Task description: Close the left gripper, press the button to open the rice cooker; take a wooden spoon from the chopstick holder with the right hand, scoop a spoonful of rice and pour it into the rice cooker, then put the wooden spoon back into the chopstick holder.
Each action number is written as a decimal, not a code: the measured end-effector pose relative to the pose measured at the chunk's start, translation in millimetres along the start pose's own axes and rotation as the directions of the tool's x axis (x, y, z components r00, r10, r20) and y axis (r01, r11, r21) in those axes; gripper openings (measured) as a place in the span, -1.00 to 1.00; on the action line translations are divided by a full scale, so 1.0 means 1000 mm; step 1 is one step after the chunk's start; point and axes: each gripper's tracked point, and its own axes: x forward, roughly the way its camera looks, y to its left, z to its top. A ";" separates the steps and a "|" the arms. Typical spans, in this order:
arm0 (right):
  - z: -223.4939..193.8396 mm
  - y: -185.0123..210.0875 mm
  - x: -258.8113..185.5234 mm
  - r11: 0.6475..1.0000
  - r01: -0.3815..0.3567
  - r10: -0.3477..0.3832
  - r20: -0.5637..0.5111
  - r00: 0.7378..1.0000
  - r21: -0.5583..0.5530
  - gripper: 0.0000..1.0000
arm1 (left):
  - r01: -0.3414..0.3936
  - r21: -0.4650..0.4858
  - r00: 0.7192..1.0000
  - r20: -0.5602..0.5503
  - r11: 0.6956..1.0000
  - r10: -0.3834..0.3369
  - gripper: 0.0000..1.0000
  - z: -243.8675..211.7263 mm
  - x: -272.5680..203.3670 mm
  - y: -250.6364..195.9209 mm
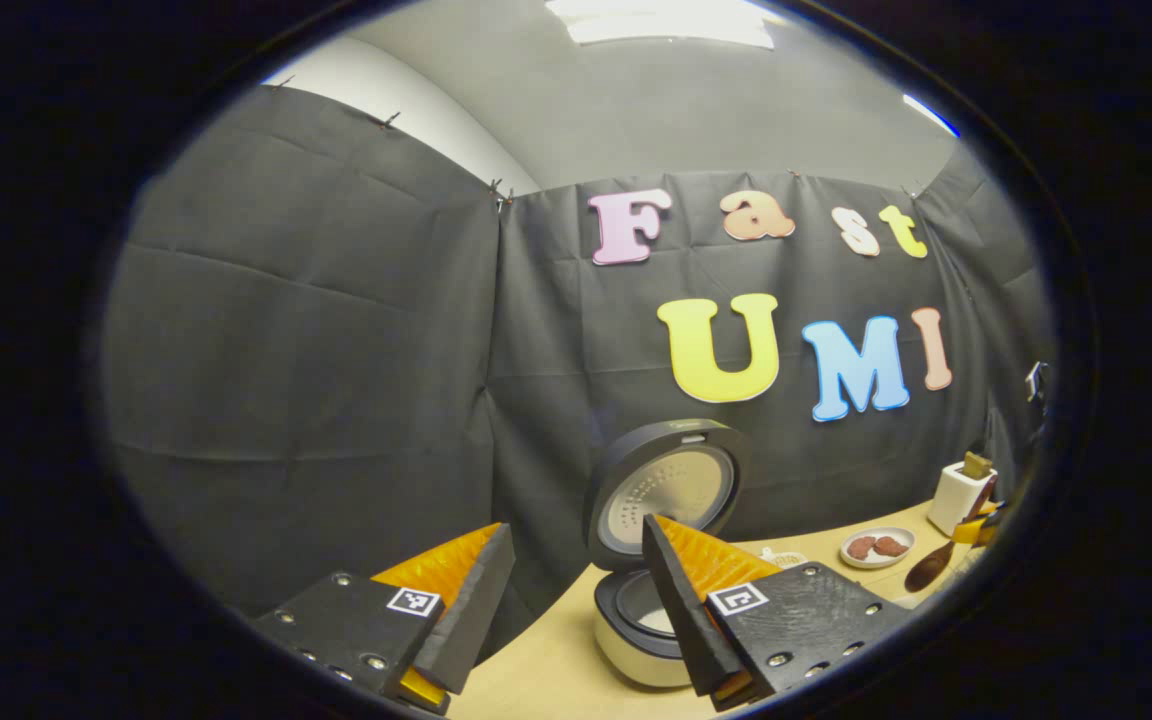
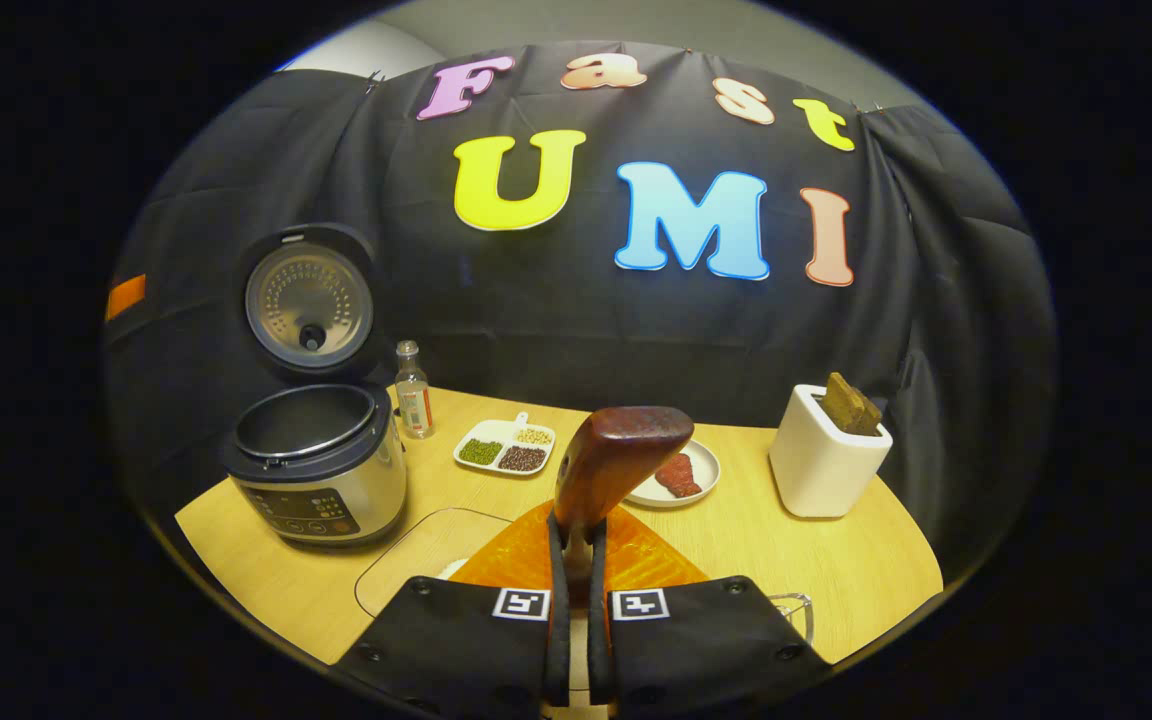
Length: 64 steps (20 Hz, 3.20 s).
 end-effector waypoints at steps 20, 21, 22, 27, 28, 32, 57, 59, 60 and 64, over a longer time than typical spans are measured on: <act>-0.056 0.065 0.037 0.985 -0.122 0.111 -0.093 0.989 -0.120 -0.89 | -0.027 0.028 0.999 -0.028 0.999 0.028 0.63 -0.015 0.003 0.012; -0.057 0.067 0.036 0.986 -0.134 0.124 -0.101 0.987 -0.097 -0.77 | -0.027 0.027 0.999 -0.027 0.999 0.028 0.63 -0.015 0.002 0.011; -0.057 0.068 0.035 0.987 -0.144 0.137 -0.109 0.985 -0.065 -0.83 | -0.027 0.025 0.999 -0.027 0.999 0.027 0.62 -0.016 0.002 0.010; -0.058 0.063 0.029 0.959 -0.155 0.191 -0.137 0.972 0.235 -0.83 | -0.025 0.020 0.999 -0.020 0.999 0.025 0.63 -0.011 0.000 0.007; -0.060 0.060 0.027 0.939 -0.145 0.198 -0.142 0.970 0.312 -0.83 | -0.023 0.023 1.000 -0.019 0.999 0.024 0.62 -0.010 -0.001 0.006; -0.071 0.039 0.026 0.832 -0.092 0.215 -0.163 0.963 0.547 -0.89 | -0.021 0.029 1.000 -0.014 0.999 0.021 0.62 -0.005 -0.006 0.002; 0.026 0.024 0.009 0.364 -0.194 0.308 0.078 0.948 0.911 -0.84 | -0.020 0.006 1.000 0.025 1.000 0.020 0.62 0.011 -0.005 0.003; 0.040 0.034 0.015 0.361 -0.214 0.320 0.095 0.942 0.908 -0.83 | -0.031 0.002 0.999 0.025 1.000 0.031 0.63 0.009 -0.005 0.013; 0.047 0.039 0.017 0.365 -0.225 0.329 0.101 0.939 0.904 -0.84 | -0.038 0.000 0.999 0.024 0.999 0.038 0.63 0.007 -0.005 0.017; 0.073 0.068 0.026 0.363 -0.277 0.367 0.137 0.920 0.890 -0.84 | -0.066 0.002 0.998 0.018 0.998 0.066 0.62 0.002 -0.006 0.038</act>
